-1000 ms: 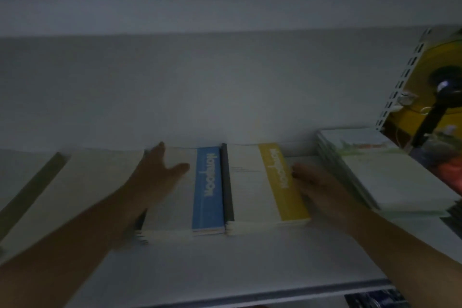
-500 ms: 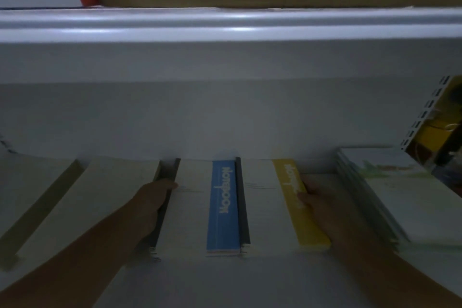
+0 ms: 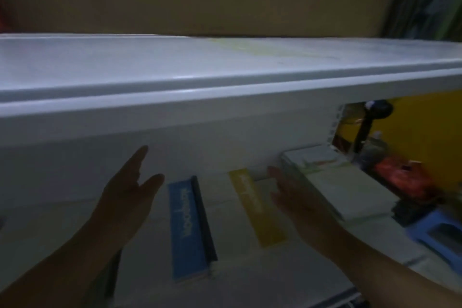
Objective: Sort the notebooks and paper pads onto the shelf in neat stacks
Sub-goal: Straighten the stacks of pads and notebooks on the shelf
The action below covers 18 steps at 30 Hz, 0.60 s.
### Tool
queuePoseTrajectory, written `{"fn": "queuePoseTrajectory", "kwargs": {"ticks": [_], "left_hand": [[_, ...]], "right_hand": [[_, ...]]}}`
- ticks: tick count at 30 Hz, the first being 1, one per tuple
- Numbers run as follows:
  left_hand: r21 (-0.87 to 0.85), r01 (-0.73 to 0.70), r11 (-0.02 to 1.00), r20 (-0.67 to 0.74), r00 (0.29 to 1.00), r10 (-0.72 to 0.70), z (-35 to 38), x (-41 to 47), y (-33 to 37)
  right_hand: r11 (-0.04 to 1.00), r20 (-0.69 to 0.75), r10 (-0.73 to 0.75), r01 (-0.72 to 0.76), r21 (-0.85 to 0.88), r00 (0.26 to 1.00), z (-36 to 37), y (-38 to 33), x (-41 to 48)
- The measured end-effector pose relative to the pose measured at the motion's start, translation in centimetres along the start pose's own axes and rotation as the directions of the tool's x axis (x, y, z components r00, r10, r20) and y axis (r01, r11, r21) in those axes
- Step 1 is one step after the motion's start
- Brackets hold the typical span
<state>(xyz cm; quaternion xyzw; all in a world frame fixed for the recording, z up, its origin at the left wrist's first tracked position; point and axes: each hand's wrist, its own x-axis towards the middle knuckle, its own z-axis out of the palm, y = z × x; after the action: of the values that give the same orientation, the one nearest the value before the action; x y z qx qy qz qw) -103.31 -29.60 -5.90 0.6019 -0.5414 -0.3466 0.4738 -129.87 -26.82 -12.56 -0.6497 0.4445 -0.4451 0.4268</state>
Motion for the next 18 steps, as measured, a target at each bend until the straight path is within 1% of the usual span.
{"fn": "queuePoseTrajectory", "kwargs": {"ticks": [1, 2, 4, 5, 6, 7, 8, 9, 10, 11, 12, 13, 14, 15, 17, 18], "left_hand": [[-0.067, -0.007, 0.998, 0.06, 0.998, 0.011, 1.1, 0.0, -0.3], [-0.116, 0.003, 0.993, 0.133, 0.991, 0.013, 2.5, -0.8, 0.4], [-0.178, 0.064, 0.982, 0.3, 0.954, -0.008, 6.1, -2.6, 1.0], [-0.194, 0.094, 0.976, 0.36, 0.933, -0.019, 7.9, -3.5, 1.1], [-0.204, 0.135, 0.97, 0.42, 0.907, -0.038, 9.7, -4.3, 1.0], [-0.206, 0.187, 0.96, 0.465, 0.882, -0.072, 11.4, -4.8, 0.9], [-0.205, 0.24, 0.949, 0.497, 0.861, -0.11, 13.2, -5.2, 0.8], [-0.202, 0.286, 0.937, 0.531, 0.836, -0.141, 14.9, -5.6, 0.8], [-0.192, 0.324, 0.926, 0.555, 0.815, -0.17, 16.6, -5.8, 0.5], [-0.188, 0.358, 0.915, 0.564, 0.802, -0.198, 18.2, -6.0, 0.5], [-0.192, 0.388, 0.902, 0.559, 0.798, -0.225, 19.6, -6.2, 0.6], [-0.199, 0.411, 0.89, 0.55, 0.798, -0.245, 20.9, -6.2, 0.8], [-0.213, 0.436, 0.874, 0.541, 0.798, -0.266, 22.2, -6.0, 0.9], [-0.234, 0.476, 0.848, 0.542, 0.788, -0.293, 23.5, -5.8, 1.0], [-0.277, 0.548, 0.79, 0.534, 0.771, -0.347, 26.3, -4.8, 1.2], [-0.304, 0.562, 0.77, 0.522, 0.774, -0.359, 27.6, -4.4, 1.4]], "right_hand": [[0.993, -0.056, -0.036, 0.029, -0.119, 0.998, -1.0, -0.7, -0.1], [0.986, -0.136, -0.032, 0.009, -0.166, 0.99, -2.3, -1.8, -0.3], [0.972, -0.292, -0.073, 0.002, -0.234, 0.954, -6.2, -3.0, -0.9], [0.967, -0.369, -0.058, -0.04, -0.252, 0.928, -8.7, -2.9, -0.7], [0.938, -0.431, -0.015, -0.136, -0.317, 0.902, -11.1, -2.7, -0.2], [0.869, -0.449, 0.059, -0.267, -0.416, 0.892, -13.5, -2.0, 0.5], [0.781, -0.455, 0.181, -0.409, -0.472, 0.872, -15.7, -1.1, 1.5], [0.694, -0.448, 0.298, -0.514, -0.505, 0.843, -17.5, 0.2, 2.2], [0.651, -0.434, 0.409, -0.59, -0.478, 0.803, -19.1, 2.1, 2.7], [0.655, -0.421, 0.498, -0.647, -0.391, 0.758, -20.7, 4.3, 3.2], [0.657, -0.397, 0.581, -0.697, -0.287, 0.711, -20.7, 4.7, 3.2], [0.665, -0.345, 0.639, -0.719, -0.202, 0.688, -20.6, 5.1, 3.1], [0.676, -0.288, 0.665, -0.719, -0.163, 0.69, -20.4, 5.2, 3.1], [0.678, -0.259, 0.672, -0.717, -0.164, 0.694, -20.5, 5.5, 3.3], [0.681, -0.231, 0.673, -0.71, -0.18, 0.703, -20.8, 6.3, 3.5], [0.686, -0.218, 0.673, -0.707, -0.173, 0.707, -21.2, 7.3, 3.8]]}}
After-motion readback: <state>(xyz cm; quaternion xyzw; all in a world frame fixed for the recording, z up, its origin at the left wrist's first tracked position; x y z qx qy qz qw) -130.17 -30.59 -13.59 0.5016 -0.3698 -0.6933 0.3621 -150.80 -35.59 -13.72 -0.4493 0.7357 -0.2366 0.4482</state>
